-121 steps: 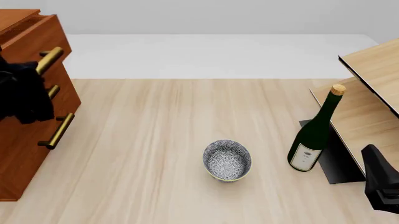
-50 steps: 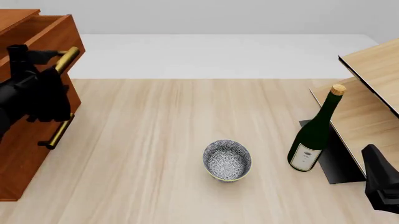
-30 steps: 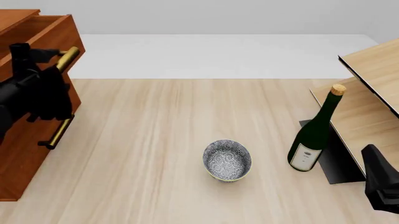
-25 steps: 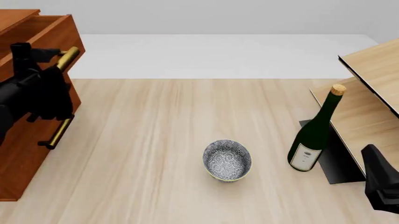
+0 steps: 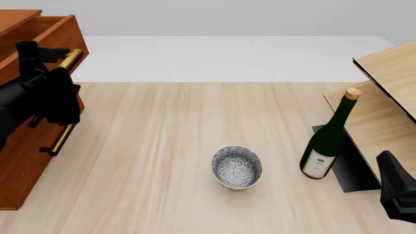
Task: Close the bottom drawer of the cabinet and open the top drawer.
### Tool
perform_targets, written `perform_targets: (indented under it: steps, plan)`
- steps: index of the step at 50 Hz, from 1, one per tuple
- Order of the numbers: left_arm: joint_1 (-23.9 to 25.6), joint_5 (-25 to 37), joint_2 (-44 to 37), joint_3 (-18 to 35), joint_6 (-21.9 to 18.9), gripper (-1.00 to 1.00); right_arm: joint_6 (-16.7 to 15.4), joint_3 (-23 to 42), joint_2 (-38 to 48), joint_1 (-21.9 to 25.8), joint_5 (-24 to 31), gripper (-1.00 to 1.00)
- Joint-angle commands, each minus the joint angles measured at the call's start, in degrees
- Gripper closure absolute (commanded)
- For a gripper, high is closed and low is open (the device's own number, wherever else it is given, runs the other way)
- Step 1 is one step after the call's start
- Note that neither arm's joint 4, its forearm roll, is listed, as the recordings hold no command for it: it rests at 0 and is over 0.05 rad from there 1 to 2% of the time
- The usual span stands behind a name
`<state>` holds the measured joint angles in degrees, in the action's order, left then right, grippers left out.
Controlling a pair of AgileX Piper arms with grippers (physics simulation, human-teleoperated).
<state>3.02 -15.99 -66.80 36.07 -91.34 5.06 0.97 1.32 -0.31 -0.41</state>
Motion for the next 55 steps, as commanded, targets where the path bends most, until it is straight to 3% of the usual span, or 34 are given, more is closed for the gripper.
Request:
perform_targets:
  steps: [1,30,55]
  plan:
    - [1.5,0.5,-0.6,0.8,0.3,-1.0,0.2,0.0,0.0,-0.1,0.1,-1.0]
    - [4.7,0.3,-2.8,1.7,0.9,-1.0,1.9,0.3,1.5,-0.7,-0.9,-1.0]
    - [6.0,-0.8,-2.9,1.8,-2.0,-1.0,5.9,0.4,6.4,-3.8,-5.3,-1.0]
